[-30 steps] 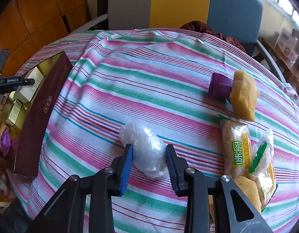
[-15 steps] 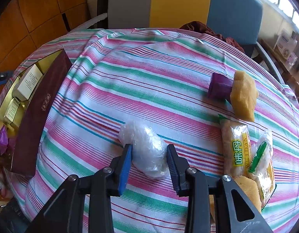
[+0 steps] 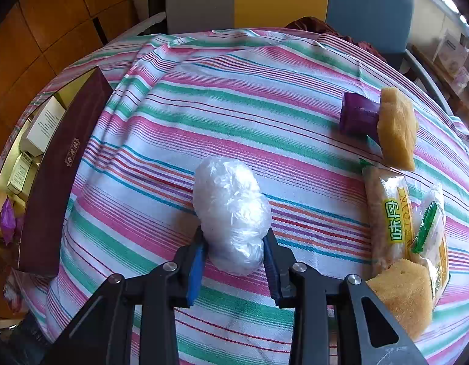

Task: Organize objects
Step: 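Carry the plastic bundle into the gold tray and open the right tool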

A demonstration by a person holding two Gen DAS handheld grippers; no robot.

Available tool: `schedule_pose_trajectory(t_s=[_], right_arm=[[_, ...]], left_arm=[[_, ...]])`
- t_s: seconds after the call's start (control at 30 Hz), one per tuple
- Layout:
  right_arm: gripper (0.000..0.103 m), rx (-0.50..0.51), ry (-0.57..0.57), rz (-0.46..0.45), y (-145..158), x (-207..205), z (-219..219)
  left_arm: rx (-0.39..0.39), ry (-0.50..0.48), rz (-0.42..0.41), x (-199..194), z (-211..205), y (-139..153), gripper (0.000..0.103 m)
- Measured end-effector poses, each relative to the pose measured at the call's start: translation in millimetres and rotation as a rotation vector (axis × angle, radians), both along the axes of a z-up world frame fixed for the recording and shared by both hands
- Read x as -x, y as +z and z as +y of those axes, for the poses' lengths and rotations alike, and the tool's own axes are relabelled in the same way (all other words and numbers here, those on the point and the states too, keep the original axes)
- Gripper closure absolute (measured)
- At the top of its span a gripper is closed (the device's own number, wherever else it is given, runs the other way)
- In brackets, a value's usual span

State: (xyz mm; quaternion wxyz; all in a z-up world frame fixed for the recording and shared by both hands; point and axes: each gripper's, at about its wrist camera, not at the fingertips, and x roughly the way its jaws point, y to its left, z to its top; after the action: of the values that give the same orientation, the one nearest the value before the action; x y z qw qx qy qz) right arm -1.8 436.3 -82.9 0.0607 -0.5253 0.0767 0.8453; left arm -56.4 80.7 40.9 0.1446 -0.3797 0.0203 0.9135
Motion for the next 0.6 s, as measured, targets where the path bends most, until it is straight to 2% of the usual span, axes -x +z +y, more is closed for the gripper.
schedule_pose_trajectory(t_s=[0.33,0.6], right_arm=[[0.069,-0.027,-0.067,0.028,6,-4,-4],[0.069,0.043,-0.068,0.112,40,-14,-26]], left_arm=[[-0.036,-0.011,-0.035,-16,-22,-17,0.029],[-0.054,0.007,-0.066,-25,-42,-28,0.03]])
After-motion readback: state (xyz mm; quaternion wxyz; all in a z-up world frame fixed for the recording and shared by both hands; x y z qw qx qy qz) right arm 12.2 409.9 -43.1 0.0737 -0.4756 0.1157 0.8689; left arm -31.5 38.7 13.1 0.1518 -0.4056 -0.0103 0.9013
